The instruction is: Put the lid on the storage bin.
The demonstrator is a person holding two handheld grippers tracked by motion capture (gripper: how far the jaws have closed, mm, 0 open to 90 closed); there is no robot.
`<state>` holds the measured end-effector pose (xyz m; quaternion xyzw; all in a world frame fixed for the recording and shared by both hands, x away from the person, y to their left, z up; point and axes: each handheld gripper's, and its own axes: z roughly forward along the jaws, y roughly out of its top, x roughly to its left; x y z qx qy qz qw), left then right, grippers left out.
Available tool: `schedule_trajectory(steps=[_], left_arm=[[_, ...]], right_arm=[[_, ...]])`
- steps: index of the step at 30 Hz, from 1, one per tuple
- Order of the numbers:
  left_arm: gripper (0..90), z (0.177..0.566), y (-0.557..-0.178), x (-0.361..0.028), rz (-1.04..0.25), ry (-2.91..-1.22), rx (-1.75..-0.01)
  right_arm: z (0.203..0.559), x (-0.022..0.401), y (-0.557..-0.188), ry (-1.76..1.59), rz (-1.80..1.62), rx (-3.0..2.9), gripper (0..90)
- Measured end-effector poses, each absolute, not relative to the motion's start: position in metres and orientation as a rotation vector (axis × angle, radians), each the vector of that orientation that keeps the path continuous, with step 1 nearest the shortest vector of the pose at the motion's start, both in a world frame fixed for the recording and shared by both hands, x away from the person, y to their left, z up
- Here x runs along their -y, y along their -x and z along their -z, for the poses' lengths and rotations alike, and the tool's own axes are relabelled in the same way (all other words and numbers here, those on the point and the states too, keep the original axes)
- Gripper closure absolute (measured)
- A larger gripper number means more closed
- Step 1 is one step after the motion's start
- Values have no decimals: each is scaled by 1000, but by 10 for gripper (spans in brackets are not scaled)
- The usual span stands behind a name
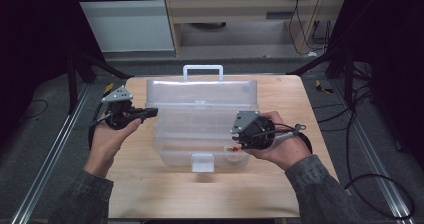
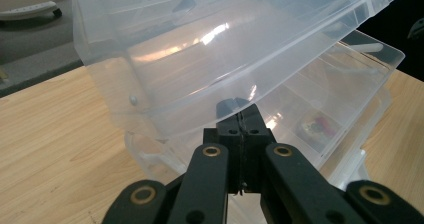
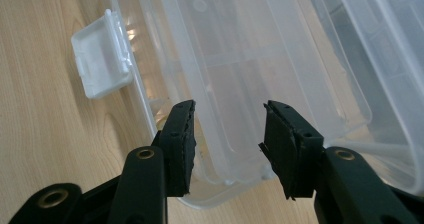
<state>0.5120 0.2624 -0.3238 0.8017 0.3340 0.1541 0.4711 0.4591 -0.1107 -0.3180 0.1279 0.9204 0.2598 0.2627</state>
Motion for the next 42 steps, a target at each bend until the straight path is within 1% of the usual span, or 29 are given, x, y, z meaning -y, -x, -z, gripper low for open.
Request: schedule_trajectory(steps=[9, 19, 42], left_arm=[[900, 332, -507, -262, -363, -1978, -812], [900, 340, -501, -262, -347, -1993, -808], [900, 359, -484, -263, -311, -2017, -798]], right_arm=[[316, 131, -449, -417, -743, -2444, 576], [322, 149, -446, -501, -758, -2428, 683], [338, 175, -447, -608, -753, -2409, 706]])
